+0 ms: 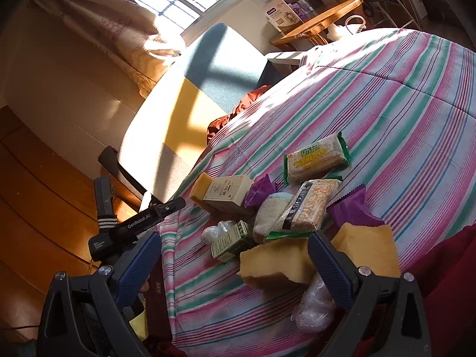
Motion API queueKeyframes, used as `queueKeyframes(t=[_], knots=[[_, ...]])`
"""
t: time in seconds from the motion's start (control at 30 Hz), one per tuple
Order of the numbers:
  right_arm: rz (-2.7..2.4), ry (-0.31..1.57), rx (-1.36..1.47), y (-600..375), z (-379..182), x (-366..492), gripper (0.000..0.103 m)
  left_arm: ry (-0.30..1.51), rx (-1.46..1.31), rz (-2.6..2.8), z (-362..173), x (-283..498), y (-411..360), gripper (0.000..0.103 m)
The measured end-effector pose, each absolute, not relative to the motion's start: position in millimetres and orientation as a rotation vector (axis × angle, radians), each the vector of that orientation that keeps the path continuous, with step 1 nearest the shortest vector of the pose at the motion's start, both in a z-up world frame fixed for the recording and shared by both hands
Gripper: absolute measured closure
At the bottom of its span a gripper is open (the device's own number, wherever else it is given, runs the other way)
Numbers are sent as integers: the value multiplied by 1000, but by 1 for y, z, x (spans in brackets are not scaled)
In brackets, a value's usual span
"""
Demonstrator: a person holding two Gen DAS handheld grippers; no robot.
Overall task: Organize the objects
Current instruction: 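Grasp a yellow sponge from the pile with the left tool, then carry the sponge to the gold tray while the right tool grasps another sponge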
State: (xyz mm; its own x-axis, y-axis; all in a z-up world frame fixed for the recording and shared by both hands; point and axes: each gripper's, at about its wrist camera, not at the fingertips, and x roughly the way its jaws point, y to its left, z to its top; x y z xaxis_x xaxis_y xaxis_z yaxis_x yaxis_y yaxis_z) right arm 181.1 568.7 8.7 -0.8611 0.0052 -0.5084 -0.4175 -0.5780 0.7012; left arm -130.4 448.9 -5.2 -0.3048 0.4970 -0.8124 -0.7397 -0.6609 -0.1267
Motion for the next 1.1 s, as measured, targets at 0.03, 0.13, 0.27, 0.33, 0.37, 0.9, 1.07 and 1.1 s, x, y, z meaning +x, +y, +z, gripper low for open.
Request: queueKeyframes(t=[0.03,0.13,0.27,0.33,0.37,0.9,1.07,1.1], knots=[[2498,1302,-693,569,7,180,2,334,-1136,2024,-7,-138,454,8],[2500,1314,-708,570,6,178,2,299,-1180,2002,-20,-157,469,14],[2496,1324,-711,570,5,178,2,269,-1262,1931,-43,-169,483,60],[2497,1329,-699,571,5,179,2,201,-1259,1907,-42,-168,476,68],[2496,1334,-691,571,5,180,3,194,-1251,1912,-41,-166,471,68],[2356,871,-1193,588,28,173,25,99,-1095,1969,28,-91,336,68],[2206,802,-1450,600,3,168,32,75,-1103,1964,26,-65,299,68],[2187,795,-1489,602,-2,165,32,71,-1103,1967,26,-61,293,68]])
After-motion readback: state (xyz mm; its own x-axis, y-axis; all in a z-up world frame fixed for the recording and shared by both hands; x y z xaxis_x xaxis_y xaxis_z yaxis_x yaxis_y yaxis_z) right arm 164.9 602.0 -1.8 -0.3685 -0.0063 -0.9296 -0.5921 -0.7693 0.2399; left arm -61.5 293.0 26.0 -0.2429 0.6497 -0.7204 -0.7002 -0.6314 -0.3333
